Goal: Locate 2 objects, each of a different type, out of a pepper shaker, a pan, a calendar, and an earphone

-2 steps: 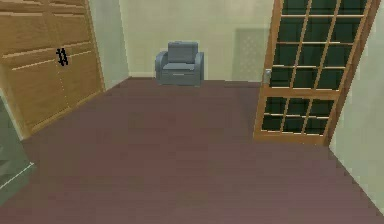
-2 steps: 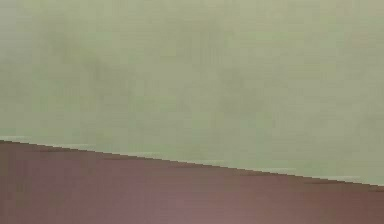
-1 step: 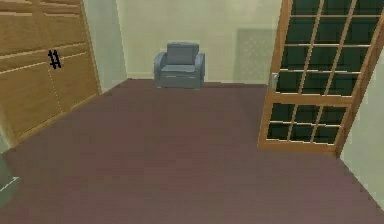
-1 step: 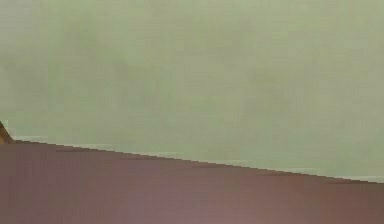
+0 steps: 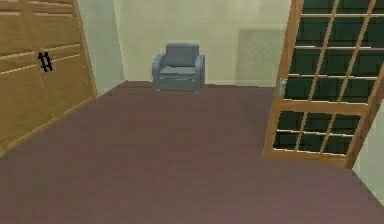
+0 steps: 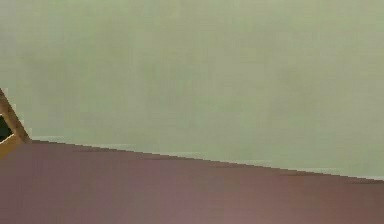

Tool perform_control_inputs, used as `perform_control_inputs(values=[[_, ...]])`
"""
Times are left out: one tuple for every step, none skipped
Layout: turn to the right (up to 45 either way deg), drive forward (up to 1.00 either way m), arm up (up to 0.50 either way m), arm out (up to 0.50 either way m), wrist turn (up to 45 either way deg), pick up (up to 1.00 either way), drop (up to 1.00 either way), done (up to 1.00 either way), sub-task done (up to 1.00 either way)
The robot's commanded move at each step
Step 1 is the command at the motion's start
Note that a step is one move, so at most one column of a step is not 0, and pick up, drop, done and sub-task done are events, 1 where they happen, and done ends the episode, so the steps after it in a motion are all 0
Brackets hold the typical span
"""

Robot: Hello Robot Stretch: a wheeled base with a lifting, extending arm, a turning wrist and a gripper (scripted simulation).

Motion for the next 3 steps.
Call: perform_control_inputs(values=[[6.0,0.00,0.00,0.00,0.0,0.00,0.00,0.00,0.00],[0.0,1.00,0.00,0.00,0.0,0.00,0.00,0.00,0.00],[0.0,0.65,0.00,0.00,0.0,0.00,0.00,0.00,0.00]])
